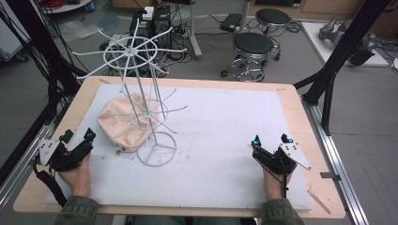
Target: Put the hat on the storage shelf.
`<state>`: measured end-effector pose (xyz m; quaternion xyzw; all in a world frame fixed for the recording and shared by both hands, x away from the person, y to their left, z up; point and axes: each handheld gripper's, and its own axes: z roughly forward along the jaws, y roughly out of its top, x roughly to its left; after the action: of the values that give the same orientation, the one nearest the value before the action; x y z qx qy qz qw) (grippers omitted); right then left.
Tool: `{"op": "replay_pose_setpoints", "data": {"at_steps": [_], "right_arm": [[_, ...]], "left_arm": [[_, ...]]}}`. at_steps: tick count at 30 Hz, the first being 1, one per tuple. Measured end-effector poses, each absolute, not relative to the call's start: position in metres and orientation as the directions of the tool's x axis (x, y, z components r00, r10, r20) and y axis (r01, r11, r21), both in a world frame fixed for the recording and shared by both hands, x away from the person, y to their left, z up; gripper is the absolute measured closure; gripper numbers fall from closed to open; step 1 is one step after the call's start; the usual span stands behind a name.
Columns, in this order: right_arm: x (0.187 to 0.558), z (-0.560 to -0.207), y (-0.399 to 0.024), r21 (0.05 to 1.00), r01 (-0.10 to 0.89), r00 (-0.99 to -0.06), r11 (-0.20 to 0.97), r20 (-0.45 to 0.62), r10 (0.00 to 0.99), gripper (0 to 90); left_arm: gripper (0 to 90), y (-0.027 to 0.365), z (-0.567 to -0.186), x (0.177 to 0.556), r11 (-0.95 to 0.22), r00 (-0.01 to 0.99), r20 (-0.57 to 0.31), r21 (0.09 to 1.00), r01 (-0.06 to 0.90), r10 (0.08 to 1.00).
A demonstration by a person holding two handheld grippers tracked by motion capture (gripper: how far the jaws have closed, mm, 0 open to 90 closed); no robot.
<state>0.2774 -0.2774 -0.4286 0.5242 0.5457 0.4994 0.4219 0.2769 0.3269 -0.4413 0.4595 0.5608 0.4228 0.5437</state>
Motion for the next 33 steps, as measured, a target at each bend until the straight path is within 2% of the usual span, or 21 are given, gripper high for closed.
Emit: {"op": "replay_pose_setpoints", "data": {"at_steps": [4,12,16,23,27,33], "right_arm": [[0.279,-0.430,-0.277,0.986,0.156,-0.096,-0.051,0.067,0.993,3.8],[0.281,-0.430,-0.277,0.986,0.161,-0.101,-0.052,0.068,0.993,3.8],[0.281,-0.430,-0.277,0.985,0.162,-0.104,-0.050,0.067,0.992,3.8],[0.281,-0.430,-0.277,0.987,0.159,-0.101,-0.039,0.055,0.993,3.8],[0.279,-0.429,-0.274,0.989,0.146,-0.111,0.009,0.008,0.994,3.8],[0.278,-0.429,-0.273,0.988,0.152,-0.112,0.006,0.012,0.994,3.8]], "left_arm": [[23.9,0.326,-0.440,0.278,0.264,0.028,-0.266,0.963,0.054,0.964],[24.3,0.323,-0.428,0.283,0.246,0.053,-0.248,0.968,0.040,0.967],[21.6,0.325,-0.416,0.286,0.243,0.072,-0.245,0.970,0.031,0.967],[23.6,0.324,-0.401,0.297,0.220,0.107,-0.222,0.975,0.025,0.969],[23.9,0.323,-0.393,0.306,0.222,0.116,-0.225,0.974,0.039,0.968],[23.8,0.318,-0.378,0.318,0.220,0.157,-0.227,0.974,0.060,0.961]]}}
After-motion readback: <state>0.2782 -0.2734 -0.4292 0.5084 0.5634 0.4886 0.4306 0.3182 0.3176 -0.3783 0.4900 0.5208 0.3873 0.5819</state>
